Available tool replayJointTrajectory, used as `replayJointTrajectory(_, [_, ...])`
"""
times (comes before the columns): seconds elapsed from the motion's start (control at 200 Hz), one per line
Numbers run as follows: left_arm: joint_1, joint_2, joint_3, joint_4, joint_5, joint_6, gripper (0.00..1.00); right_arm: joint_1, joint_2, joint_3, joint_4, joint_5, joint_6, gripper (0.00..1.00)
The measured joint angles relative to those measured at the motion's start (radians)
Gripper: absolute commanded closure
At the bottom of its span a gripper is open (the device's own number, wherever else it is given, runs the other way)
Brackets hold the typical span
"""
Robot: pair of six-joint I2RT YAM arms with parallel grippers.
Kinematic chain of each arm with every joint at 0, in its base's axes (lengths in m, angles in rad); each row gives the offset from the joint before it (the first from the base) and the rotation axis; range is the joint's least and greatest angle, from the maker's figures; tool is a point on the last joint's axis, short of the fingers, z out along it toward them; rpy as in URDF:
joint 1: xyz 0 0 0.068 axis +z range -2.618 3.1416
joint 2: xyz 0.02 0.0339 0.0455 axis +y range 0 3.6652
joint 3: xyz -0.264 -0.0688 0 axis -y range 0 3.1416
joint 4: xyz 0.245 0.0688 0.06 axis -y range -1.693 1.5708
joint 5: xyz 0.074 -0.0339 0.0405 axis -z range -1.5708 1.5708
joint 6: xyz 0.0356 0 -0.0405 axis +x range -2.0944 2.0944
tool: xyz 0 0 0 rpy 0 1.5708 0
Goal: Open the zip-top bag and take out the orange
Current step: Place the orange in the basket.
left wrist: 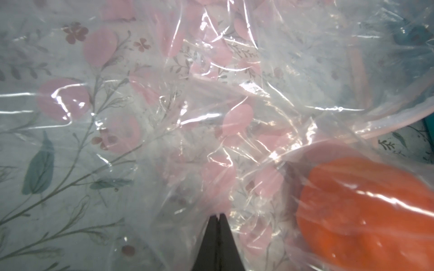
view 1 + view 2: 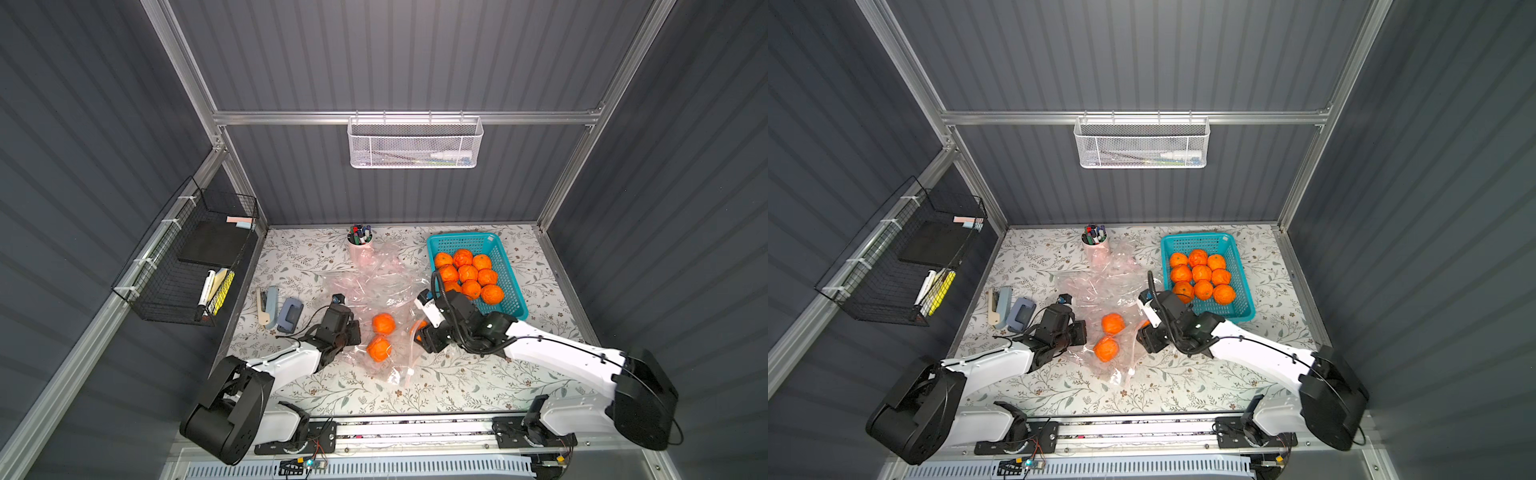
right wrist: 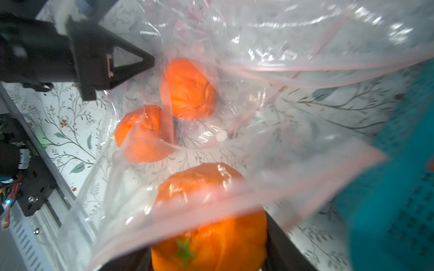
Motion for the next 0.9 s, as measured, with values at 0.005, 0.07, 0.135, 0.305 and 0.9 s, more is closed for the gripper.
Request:
replayJointTrajectory(0.005, [0.000, 0.000, 0.000, 0.000, 0.000, 0.000, 0.94, -0.003, -0.005, 0.002, -0.004, 0.002, 0.000, 0.36])
replayJointTrajectory(0.07, [0.000, 0.000, 0.000, 0.000, 0.000, 0.000, 0.94, -0.046, -0.079, 0.029, -0.064, 0.032, 0.002, 0.37])
replayJointTrajectory(0.135, [0.000, 0.000, 0.000, 0.000, 0.000, 0.000, 0.94, -0.109, -0.145, 0.044, -0.109, 0.066, 0.006, 0.37])
replayJointTrajectory(0.305, [0.000, 0.000, 0.000, 0.000, 0.000, 0.000, 0.94, -0.301, -0.251, -0.002, -0.137, 0.137, 0.043, 0.35])
replayJointTrajectory(0.9, [0.000, -0.001, 0.000, 0.001, 0.000, 0.000, 0.95, -0.385, 0.339, 0.151, -0.176, -0.039, 0.121, 0.30])
